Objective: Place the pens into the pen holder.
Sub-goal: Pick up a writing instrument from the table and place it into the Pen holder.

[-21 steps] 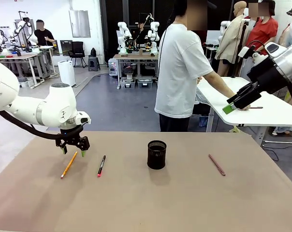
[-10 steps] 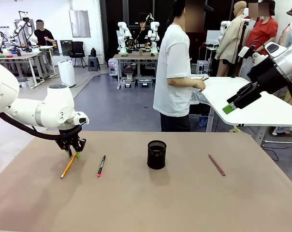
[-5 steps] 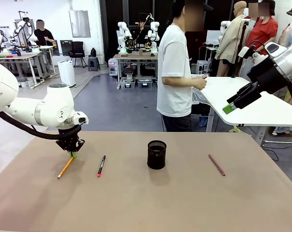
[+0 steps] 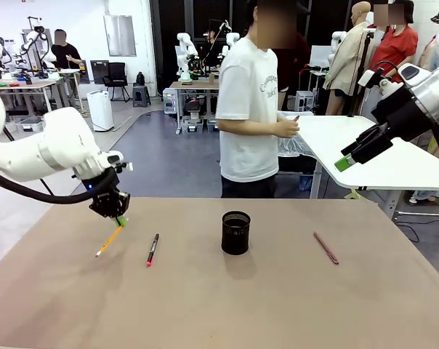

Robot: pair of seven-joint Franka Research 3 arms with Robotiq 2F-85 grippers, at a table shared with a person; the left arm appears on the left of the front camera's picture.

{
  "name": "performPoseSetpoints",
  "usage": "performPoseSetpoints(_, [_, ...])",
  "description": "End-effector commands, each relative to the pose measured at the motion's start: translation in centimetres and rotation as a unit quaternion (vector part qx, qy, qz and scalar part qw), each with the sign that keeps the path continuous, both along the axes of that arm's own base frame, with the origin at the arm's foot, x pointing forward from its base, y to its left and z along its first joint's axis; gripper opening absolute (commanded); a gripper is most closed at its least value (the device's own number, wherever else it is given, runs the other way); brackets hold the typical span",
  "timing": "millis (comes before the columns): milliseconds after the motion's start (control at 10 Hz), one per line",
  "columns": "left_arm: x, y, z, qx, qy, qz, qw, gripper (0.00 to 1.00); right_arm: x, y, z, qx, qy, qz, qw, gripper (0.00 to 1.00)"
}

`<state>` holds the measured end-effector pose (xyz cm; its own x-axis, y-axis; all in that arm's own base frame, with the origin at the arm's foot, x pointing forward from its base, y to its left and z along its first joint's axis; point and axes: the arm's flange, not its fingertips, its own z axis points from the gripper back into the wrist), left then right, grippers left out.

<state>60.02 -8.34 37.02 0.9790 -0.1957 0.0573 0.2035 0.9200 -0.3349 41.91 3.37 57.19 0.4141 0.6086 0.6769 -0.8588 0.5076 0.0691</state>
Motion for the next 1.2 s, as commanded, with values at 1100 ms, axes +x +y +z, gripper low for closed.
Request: performPoseSetpoints(1100, [-7.3, 5.3, 13.8, -0.438, -0.367, -0.216, 0.792, 0.0, 0.0, 0.1, 0.1, 0.012, 0.001, 0.0, 1.0, 1.0])
